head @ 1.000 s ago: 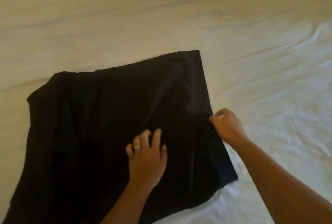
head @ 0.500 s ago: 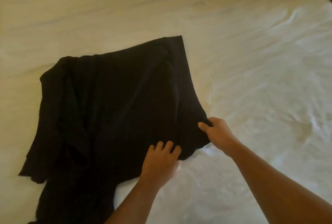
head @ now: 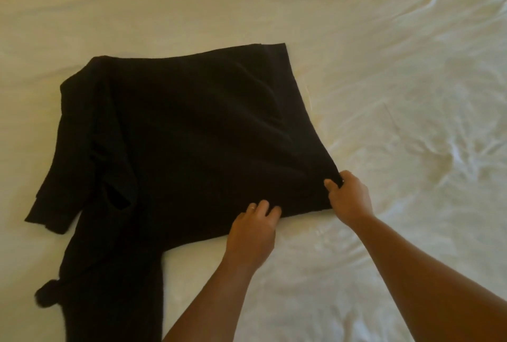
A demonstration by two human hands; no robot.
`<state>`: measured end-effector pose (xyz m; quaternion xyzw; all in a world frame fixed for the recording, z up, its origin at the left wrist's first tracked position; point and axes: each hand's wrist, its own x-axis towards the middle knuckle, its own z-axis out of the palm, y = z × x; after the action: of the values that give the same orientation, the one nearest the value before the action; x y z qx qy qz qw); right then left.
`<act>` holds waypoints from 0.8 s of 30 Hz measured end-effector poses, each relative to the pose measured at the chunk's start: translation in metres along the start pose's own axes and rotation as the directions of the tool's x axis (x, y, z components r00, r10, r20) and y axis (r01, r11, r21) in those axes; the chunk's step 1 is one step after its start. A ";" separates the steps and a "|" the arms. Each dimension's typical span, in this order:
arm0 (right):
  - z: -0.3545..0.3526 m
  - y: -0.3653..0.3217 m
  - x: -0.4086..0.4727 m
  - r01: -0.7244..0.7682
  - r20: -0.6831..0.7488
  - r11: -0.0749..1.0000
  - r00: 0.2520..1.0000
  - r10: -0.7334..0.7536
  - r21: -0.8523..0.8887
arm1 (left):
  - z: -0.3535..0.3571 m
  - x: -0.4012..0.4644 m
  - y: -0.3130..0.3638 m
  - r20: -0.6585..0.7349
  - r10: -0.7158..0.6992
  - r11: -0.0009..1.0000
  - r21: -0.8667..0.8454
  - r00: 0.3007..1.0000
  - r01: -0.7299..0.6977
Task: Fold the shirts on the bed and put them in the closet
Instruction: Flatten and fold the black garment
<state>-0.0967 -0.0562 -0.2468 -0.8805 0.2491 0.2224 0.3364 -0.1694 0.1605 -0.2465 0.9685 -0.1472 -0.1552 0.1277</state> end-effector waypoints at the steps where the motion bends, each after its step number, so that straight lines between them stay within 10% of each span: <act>1: 0.002 -0.001 -0.004 -0.009 -0.014 1.000 1.000 0.008 -0.030 | -0.002 -0.004 -0.002 -0.014 -0.022 1.000 0.003 1.000 0.022; 7: 0.019 -0.019 -0.049 0.220 -0.098 0.810 0.942 -0.322 -0.544 | -0.011 -0.066 -0.055 -0.150 -0.131 0.991 0.016 0.980 0.135; 14: 0.114 -0.068 -0.137 0.449 0.193 0.859 0.891 -0.410 -0.246 | -0.031 -0.181 -0.148 -0.447 -0.502 0.853 -0.114 0.740 0.510; 18: 0.196 -0.097 -0.208 0.288 0.316 0.954 0.915 -0.251 -0.079 | -0.033 -0.255 -0.200 -0.191 -0.850 0.527 -0.346 0.491 0.777; 24: 0.275 -0.126 -0.276 0.025 0.334 0.996 0.941 -0.054 0.090 | -0.008 -0.316 -0.225 0.213 -0.855 0.192 -0.717 0.473 0.670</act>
<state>-0.2984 0.2991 -0.2174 -0.8195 0.1793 0.3520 0.4151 -0.3980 0.4723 -0.2217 0.7806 0.4477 -0.1262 0.4175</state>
